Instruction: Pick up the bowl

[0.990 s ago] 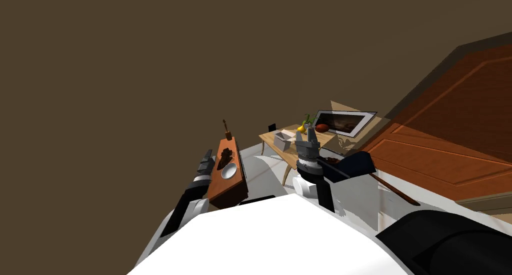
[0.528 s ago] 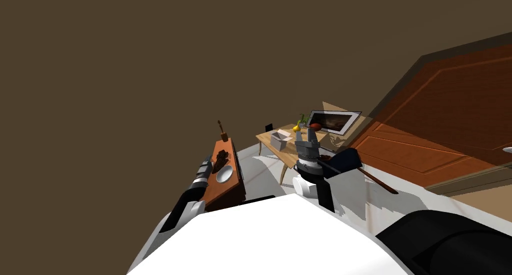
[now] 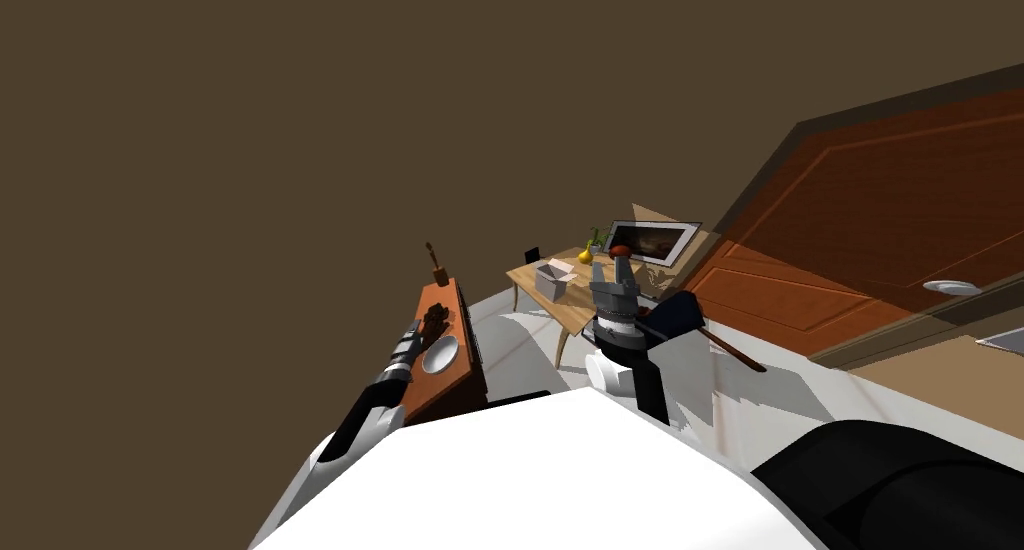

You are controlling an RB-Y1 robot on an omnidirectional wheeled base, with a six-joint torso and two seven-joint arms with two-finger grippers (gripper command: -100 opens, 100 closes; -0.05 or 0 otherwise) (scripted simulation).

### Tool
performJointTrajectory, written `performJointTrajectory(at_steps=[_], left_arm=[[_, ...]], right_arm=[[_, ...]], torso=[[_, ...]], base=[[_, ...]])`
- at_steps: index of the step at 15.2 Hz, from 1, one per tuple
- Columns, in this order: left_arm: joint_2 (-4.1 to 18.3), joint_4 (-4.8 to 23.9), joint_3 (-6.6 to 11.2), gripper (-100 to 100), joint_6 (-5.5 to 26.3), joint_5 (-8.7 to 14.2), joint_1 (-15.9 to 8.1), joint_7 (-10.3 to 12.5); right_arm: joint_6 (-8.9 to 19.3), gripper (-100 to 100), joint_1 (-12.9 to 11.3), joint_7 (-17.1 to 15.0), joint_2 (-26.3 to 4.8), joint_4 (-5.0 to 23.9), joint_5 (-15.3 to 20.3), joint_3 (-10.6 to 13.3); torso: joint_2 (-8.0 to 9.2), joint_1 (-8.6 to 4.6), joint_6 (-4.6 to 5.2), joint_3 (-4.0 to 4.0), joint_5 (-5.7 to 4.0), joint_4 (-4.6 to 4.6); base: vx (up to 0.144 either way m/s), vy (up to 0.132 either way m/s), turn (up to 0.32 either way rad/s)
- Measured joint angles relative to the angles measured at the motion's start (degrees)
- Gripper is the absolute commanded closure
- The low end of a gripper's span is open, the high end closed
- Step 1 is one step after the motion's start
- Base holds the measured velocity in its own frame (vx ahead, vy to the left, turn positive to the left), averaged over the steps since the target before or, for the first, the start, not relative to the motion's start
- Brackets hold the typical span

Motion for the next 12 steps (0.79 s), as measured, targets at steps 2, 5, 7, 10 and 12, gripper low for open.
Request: performJointTrajectory(at_steps=[2, 5, 7, 10, 12], left_arm=[[0.79, 1.21, 1.22, -100, 2.71, 0.88, -0.24, 0.24], [0.00, 3.73, 2.22, -100, 5.79, 1.07, -0.38, -0.07], [0.27, 4.12, 2.94, -100, 7.91, 1.61, -0.03, -0.04], [0.51, 6.67, 4.31, -100, 11.15, 2.42, -0.33, -0.01], [0.24, 7.73, 5.25, -100, 13.42, 2.81, -0.09, -0.04]], right_arm=[[0.00, 0, 0.00, 0.00, 0.00, 0.00, 0.00, 0.00], [0.00, 0, 0.00, 0.00, 0.00, 0.00, 0.00, 0.00], [0.00, 0, 0.00, 0.00, 0.00, 0.00, 0.00, 0.00], [0.00, 0, 0.00, 0.00, 0.00, 0.00, 0.00, 0.00], [0.00, 0, 0.00, 0.00, 0.00, 0.00, 0.00, 0.00]], torso=[[-0.02, -0.02, 0.01, -0.01, 0.00, -0.01], [-0.06, -0.05, 0.00, -0.03, -0.01, -0.01], [-0.04, -0.01, 0.00, -0.02, -0.01, -0.01], [-0.04, 0.01, 0.00, -0.03, 0.00, -0.01], [-0.05, -0.02, -0.01, -0.03, -0.01, -0.01]], base=[[0.027, -0.041, -0.150], [0.030, -0.037, -0.094], [0.027, -0.031, -0.114], [0.031, -0.032, -0.133], [0.028, -0.027, -0.071]])
